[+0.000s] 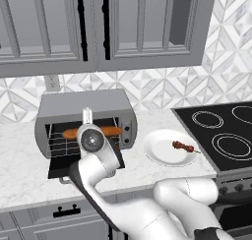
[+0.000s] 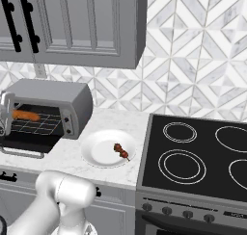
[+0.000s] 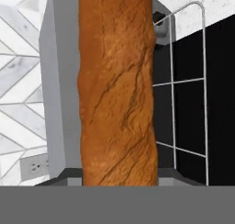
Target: Pick up the kebab skewer and baguette bread, and place them inside the toaster oven. Close the toaster oven door and start by setting the timer.
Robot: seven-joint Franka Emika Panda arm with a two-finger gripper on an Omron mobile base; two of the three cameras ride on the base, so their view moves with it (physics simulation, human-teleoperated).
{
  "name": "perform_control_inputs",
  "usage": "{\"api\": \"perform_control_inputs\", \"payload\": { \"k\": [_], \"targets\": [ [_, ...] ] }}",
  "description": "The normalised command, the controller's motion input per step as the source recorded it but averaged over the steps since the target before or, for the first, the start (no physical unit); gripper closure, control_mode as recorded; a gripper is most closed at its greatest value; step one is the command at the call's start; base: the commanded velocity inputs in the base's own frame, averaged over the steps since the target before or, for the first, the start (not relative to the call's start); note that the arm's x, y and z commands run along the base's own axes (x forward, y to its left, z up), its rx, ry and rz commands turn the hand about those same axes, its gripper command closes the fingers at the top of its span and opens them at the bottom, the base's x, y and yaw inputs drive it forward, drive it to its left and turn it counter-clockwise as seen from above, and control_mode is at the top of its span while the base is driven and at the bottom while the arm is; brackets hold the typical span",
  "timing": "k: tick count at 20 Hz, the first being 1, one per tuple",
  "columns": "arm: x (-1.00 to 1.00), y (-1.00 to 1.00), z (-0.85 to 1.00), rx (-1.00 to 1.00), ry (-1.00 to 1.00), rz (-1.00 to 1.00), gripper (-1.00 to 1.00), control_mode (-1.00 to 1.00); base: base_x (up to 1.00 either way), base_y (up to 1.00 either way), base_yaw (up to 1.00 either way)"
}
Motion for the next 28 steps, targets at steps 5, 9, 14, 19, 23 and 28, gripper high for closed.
{"api": "perform_control_inputs", "payload": {
  "k": [5,9,14,19,23,28],
  "targets": [
    [0.17,0.29,-0.11,0.01,-0.04,-0.01,1.0,-1.0,0.0,0.0,0.0],
    [0.08,0.26,-0.12,0.0,0.0,-0.01,1.0,-1.0,0.0,0.0,0.0],
    [0.07,0.22,-0.07,0.0,0.0,0.0,1.0,-1.0,0.0,0.0,0.0],
    [0.17,0.19,-0.19,0.0,0.0,-0.02,1.0,-1.0,0.0,0.0,0.0],
    [0.12,0.04,-0.35,0.0,0.0,-0.05,1.0,-1.0,0.0,0.0,0.0],
    [0.18,0.08,-0.15,0.0,0.0,-0.05,1.0,-1.0,0.0,0.0,0.0]
  ]
}}
